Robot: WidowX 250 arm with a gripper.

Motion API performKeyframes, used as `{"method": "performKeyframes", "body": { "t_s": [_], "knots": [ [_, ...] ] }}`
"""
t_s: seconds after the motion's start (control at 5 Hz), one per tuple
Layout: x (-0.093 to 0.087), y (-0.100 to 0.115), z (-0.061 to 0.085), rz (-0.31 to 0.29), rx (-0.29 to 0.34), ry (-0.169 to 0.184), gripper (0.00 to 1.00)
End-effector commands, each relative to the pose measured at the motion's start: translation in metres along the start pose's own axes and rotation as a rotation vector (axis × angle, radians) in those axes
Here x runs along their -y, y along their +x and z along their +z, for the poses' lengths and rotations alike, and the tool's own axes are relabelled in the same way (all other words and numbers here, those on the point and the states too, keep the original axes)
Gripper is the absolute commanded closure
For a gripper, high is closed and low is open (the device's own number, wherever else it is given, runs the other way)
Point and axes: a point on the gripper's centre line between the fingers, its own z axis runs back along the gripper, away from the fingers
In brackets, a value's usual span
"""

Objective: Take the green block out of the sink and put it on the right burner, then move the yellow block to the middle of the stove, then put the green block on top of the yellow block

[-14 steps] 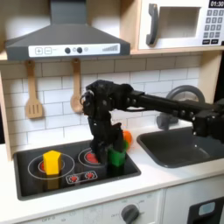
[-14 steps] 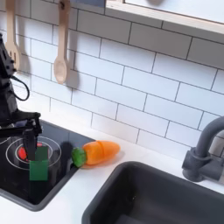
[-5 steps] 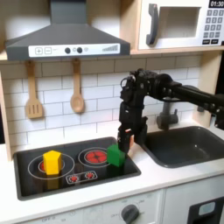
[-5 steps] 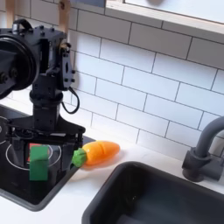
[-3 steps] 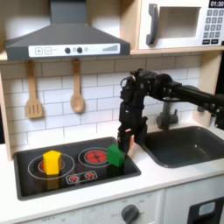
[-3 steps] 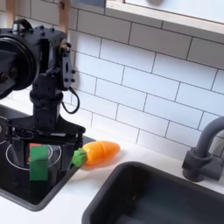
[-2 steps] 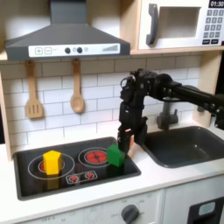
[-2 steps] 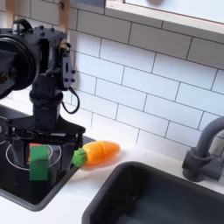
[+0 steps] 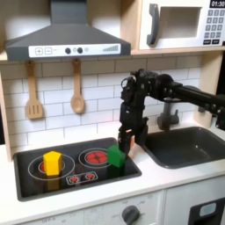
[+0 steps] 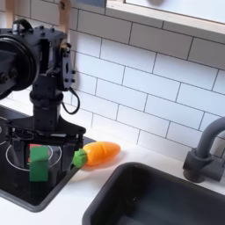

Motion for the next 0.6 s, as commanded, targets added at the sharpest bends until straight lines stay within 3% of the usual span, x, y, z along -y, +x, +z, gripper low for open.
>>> {"method": "performKeyframes", "body": {
  "t_s": [0.0, 0.2, 0.4],
  "knots": [
    [-0.012, 0.020, 0.001, 0.019, 0.071, 0.041, 0.00],
    [-0.027, 0.036, 0.004, 0.086, 0.073, 0.044, 0.00],
    [-0.033, 0.045, 0.002, 0.112, 0.068, 0.048, 0.00]
  ]
}}
